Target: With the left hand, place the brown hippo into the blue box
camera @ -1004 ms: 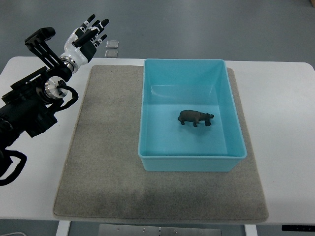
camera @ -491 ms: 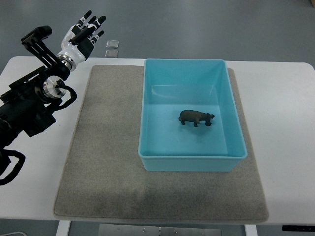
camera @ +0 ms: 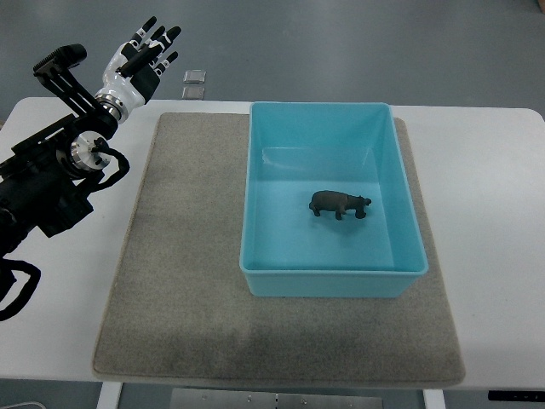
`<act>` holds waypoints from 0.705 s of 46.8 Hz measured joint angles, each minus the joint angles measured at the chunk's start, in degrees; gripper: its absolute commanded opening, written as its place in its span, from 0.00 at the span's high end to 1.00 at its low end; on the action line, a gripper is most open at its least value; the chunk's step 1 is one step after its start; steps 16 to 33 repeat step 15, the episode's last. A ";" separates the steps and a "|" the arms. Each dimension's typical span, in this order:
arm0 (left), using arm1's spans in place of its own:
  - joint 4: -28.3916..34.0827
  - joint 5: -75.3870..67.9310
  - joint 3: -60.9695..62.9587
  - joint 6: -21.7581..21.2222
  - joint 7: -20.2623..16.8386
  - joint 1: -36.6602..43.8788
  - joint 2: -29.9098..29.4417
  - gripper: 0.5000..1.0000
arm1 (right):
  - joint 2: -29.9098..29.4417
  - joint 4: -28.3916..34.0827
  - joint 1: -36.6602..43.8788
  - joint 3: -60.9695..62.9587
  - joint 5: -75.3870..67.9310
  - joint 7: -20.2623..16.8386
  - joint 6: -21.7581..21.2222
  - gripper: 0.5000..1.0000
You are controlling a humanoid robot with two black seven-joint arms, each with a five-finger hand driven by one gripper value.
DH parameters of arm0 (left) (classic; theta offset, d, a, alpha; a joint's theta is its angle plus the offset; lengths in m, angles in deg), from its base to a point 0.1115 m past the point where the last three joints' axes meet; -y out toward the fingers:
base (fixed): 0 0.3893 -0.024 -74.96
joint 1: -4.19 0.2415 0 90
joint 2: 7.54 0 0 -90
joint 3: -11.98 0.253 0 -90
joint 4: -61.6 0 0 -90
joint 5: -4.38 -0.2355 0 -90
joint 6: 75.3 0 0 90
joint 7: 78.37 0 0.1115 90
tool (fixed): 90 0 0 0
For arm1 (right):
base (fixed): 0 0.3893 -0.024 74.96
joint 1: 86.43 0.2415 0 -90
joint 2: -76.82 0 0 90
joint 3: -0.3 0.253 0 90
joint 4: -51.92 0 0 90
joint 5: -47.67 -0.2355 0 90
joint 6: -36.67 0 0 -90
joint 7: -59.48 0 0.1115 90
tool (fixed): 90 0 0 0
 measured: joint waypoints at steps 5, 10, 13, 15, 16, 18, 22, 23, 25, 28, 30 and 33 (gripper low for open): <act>0.01 0.02 -0.06 0.00 0.00 0.02 -0.01 0.01 | -0.01 0.72 0.01 0.00 0.16 0.02 0.08 0.13; 0.01 0.06 -0.13 0.00 0.00 0.01 -0.01 0.01 | -0.01 0.69 -0.02 -0.17 0.17 -0.56 0.28 0.13; -0.02 0.13 -0.16 0.00 0.00 0.01 -0.01 0.01 | 0.00 0.67 -0.07 -0.19 0.03 -0.78 0.27 0.13; -0.01 0.14 -0.16 0.00 0.00 -0.01 -0.01 0.01 | 0.00 0.67 -0.09 -0.19 0.04 -0.84 0.26 0.13; -0.01 0.14 -0.16 0.00 0.00 -0.01 -0.01 0.01 | 0.00 0.67 -0.09 -0.19 0.04 -0.84 0.26 0.13; -0.01 0.14 -0.16 0.00 0.00 -0.01 -0.01 0.01 | 0.00 0.67 -0.09 -0.19 0.04 -0.84 0.26 0.13; -0.01 0.14 -0.16 0.00 0.00 -0.01 -0.01 0.01 | 0.00 0.67 -0.09 -0.19 0.04 -0.84 0.26 0.13; -0.01 0.14 -0.16 0.00 0.00 -0.01 -0.01 0.01 | 0.00 0.67 -0.09 -0.19 0.04 -0.84 0.26 0.13; -0.01 0.14 -0.16 0.00 0.00 -0.01 -0.01 0.01 | 0.00 0.67 -0.09 -0.19 0.04 -0.84 0.26 0.13; -0.01 0.14 -0.16 0.00 0.00 -0.01 -0.01 0.01 | 0.00 0.67 -0.09 -0.19 0.04 -0.84 0.26 0.13; -0.01 0.14 -0.16 0.00 0.00 -0.01 -0.01 0.01 | 0.00 0.67 -0.09 -0.19 0.04 -0.84 0.26 0.13; -0.01 0.14 -0.16 0.00 0.00 -0.01 -0.01 0.01 | 0.00 0.67 -0.09 -0.19 0.04 -0.84 0.26 0.13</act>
